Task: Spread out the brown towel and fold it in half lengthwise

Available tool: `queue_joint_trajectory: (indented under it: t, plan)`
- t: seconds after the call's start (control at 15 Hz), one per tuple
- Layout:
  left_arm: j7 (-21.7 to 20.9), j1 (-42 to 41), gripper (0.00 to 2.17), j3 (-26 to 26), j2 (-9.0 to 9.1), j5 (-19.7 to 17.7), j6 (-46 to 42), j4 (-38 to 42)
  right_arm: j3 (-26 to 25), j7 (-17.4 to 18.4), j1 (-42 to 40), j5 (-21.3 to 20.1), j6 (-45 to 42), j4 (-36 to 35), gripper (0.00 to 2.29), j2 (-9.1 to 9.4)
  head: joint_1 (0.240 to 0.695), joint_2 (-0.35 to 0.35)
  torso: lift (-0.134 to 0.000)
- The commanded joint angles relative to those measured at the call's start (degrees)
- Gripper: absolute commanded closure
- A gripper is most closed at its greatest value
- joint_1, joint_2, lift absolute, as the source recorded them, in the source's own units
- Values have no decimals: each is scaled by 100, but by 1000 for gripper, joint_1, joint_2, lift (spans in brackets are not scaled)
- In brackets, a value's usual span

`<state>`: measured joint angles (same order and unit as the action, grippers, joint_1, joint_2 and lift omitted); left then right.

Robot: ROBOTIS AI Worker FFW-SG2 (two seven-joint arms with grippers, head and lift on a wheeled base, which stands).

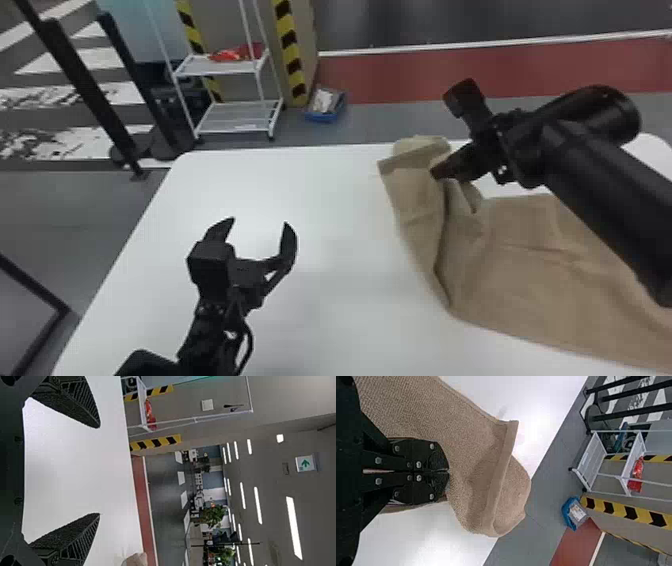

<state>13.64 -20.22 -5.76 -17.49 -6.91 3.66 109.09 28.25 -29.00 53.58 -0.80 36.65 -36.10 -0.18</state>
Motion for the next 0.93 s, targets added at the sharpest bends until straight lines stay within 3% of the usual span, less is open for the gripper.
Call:
queue_joint_trajectory:
  t: [0.0, 0.27, 0.87]
  plan:
    - [-10, 53, 87, 49, 0, -30, -1, -63, -3, -220, -154, 1, 5, -451, 1301, 23, 695, 184, -125]
    - [8, 97, 87, 181, -9, -83, -1, -99, 6, -861, -269, 54, 251, -1251, 1301, 23, 695, 236, -125]
    - [8, 238, 87, 242, -35, -171, 17, -178, -153, -3357, -286, 115, 971, -1883, 1301, 23, 689, 326, -125]
